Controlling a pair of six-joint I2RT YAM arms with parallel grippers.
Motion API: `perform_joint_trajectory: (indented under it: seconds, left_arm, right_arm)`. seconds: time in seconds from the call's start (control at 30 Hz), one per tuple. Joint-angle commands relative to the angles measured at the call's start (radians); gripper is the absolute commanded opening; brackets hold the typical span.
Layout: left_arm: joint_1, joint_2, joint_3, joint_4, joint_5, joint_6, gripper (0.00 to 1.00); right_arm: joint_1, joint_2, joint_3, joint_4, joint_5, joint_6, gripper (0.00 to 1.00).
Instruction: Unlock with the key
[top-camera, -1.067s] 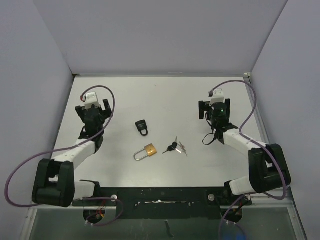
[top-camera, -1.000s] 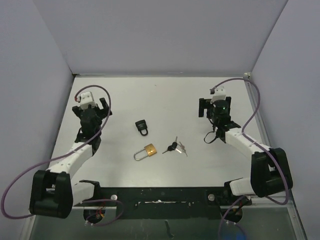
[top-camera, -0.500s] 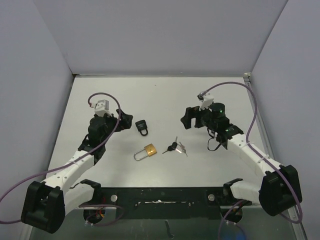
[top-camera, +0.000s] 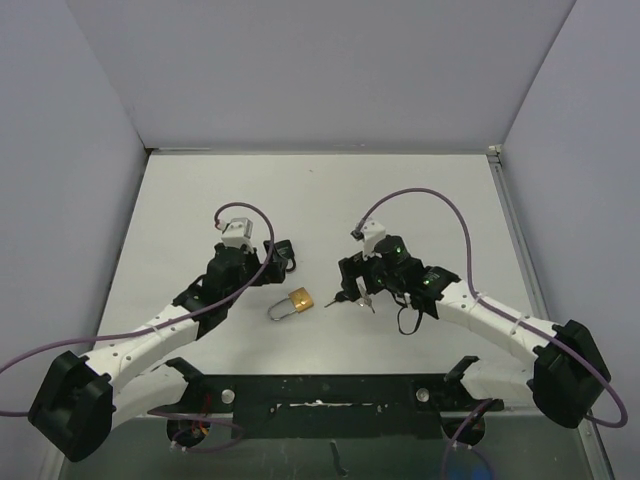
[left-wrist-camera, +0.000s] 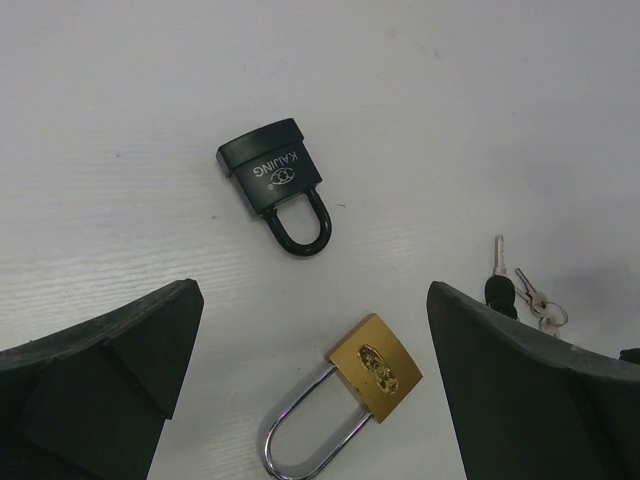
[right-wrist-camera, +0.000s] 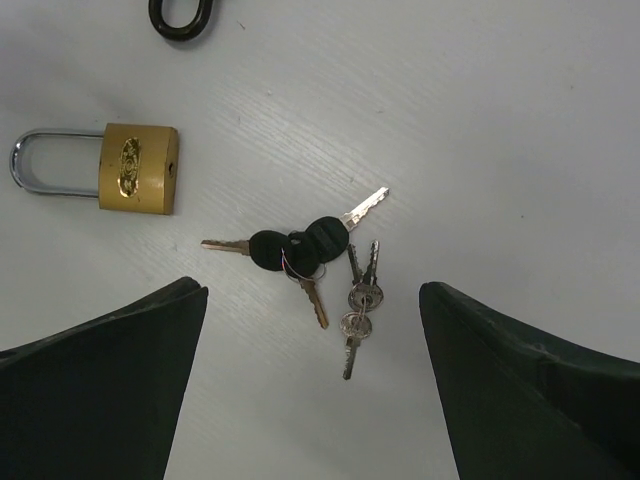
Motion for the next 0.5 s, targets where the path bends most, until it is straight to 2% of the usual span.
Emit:
perform_joint_trajectory:
  seconds: [0.0, 0.3, 0.4, 0.47]
  left_arm:
    - [-0.004, -0.007, 0.019, -0.016, -0.059, -0.015, 0.97]
    - [-0.005, 0.063, 0.037, -0.019, -0.055, -0.029, 0.97]
    - [-0.006, 0.087, 0.043, -0.014, -0.049, -0.035, 0.97]
    - [-0.006, 0.097, 0.043, -0.003, -0.046, -0.036, 0.97]
  right_arm:
    - [0.036, 0.068, 0.055, 0.005, 0.079, 0.003, 0.91]
    - [0.067, 0.172, 0.113, 0.001, 0.149, 0.015, 0.91]
    - [0.067, 0.174, 0.121, -0.010, 0.153, 0.013, 0.86]
    - [0.067, 0.182, 0.131, -0.029, 0.139, 0.011, 0.80]
